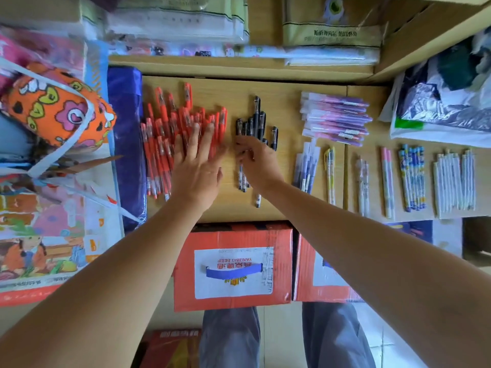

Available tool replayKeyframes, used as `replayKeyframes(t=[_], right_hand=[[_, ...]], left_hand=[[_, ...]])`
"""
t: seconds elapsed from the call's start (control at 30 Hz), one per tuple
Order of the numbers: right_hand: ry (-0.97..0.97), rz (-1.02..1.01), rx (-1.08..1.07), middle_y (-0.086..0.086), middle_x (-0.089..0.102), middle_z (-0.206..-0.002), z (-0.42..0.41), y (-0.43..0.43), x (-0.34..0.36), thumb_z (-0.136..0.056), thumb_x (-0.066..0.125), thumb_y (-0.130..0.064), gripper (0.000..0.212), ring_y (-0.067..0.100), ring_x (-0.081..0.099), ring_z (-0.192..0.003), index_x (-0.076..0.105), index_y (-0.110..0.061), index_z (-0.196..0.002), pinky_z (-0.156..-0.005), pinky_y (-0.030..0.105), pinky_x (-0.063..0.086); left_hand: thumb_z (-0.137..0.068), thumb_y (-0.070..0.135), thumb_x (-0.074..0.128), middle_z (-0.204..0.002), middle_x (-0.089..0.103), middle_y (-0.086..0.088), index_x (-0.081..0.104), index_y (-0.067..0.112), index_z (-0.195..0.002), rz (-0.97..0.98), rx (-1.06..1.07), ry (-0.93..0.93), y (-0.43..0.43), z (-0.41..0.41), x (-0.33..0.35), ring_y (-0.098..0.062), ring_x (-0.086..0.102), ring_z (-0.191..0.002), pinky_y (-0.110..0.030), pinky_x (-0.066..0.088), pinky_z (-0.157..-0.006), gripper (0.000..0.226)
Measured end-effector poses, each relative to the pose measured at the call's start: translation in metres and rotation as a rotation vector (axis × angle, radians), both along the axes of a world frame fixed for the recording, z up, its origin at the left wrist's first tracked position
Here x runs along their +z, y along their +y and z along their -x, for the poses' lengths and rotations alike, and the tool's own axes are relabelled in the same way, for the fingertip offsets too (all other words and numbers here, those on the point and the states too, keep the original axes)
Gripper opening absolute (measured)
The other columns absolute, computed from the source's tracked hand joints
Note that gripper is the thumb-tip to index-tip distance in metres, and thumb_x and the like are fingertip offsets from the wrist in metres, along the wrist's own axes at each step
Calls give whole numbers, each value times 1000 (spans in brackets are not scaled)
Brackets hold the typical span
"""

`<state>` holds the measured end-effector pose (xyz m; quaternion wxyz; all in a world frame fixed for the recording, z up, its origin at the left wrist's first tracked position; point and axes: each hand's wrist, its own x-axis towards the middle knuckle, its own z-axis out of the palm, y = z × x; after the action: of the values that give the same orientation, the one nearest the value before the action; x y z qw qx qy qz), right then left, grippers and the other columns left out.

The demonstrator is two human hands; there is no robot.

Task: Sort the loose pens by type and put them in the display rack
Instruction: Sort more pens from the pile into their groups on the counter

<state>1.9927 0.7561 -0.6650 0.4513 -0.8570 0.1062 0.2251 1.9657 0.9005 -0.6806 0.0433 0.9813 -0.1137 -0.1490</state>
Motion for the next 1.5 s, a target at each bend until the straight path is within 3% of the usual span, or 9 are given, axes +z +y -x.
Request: replayKeyframes(t=[0.13, 0.27, 0.43, 0.57, 0.83, 0.93, 1.2, 1.37, 1.5], right_hand=[[-11, 7, 2, 5, 67, -112, 2, -16, 4, -93, 40, 1, 39, 11, 61, -83, 61, -10, -123, -69, 20, 50], [-40, 24, 6, 6, 69, -106, 9, -39, 8, -90, 42, 2, 38, 20, 65, -90, 64, -11, -117, -79, 35, 54], [-33, 78, 24, 5, 70, -99, 17, -85, 13, -90, 42, 1, 35, 24, 66, -85, 66, -12, -111, -75, 35, 53], [-25, 111, 14, 3, 69, -100, 23, -136, 13, -88, 44, 2, 35, 19, 65, -91, 67, -15, -109, -80, 32, 52], [-97, 269, 39, 10, 65, -107, 19, -230, 13, -84, 50, 1, 33, 27, 62, -91, 68, -12, -109, -74, 30, 48], [-141, 309, 129, 12, 61, -111, 4, -247, 11, -82, 52, -1, 35, 31, 61, -94, 65, -12, -113, -77, 36, 48], [-351, 417, 327, 16, 55, -121, -71, -248, 9, -81, 57, -4, 42, 34, 49, -112, 58, -6, -123, -91, 39, 44], [-221, 579, 617, 9, 42, -143, -102, -237, 2, -86, 60, -21, 63, 30, 35, -133, 35, -16, -144, -106, 42, 32], [-240, 741, 715, 13, 43, -135, -112, -230, -2, -88, 61, -25, 58, 31, 39, -125, 38, -12, -140, -103, 41, 33]], left_hand=[[-92, 38, 53, -161, 7, -7, 38, 28, -143, -83, 2, 37, -4, 0, 4, -33, -5, -148, -58, 5, -117, 54], [-92, 36, 53, -161, 1, -9, 36, 26, -143, -102, 56, 82, -13, 0, 10, -33, -8, -147, -53, 2, -119, 54], [-82, 21, 63, -147, 32, -20, 56, 9, -122, 4, 20, -46, -46, -3, 28, -39, 29, -136, -51, 29, -111, 42], [-80, 18, 55, -130, 48, -15, 61, 9, -113, 153, -71, -110, -98, -8, 40, -34, 41, -125, -47, 39, -102, 35], [-87, 21, 51, -126, 49, -11, 48, 13, -132, 105, 24, 122, -194, -9, 35, -31, 46, -117, -42, 41, -97, 46], [-89, 19, 56, -138, 40, -12, 42, 13, -139, 91, 72, 183, -206, -10, 24, -32, 41, -126, -44, 42, -99, 52], [-86, 13, 57, -120, 50, -15, 57, 8, -120, 163, 211, 50, -212, -21, 14, -32, 49, -110, -40, 46, -87, 34], [-85, 11, 55, -114, 53, -15, 58, 6, -115, 229, 271, 2, -203, -33, 5, -32, 50, -110, -41, 46, -88, 31], [-84, 9, 56, -113, 53, -16, 58, 5, -112, 265, 306, -7, -200, -38, 4, -33, 49, -110, -43, 46, -88, 29]])
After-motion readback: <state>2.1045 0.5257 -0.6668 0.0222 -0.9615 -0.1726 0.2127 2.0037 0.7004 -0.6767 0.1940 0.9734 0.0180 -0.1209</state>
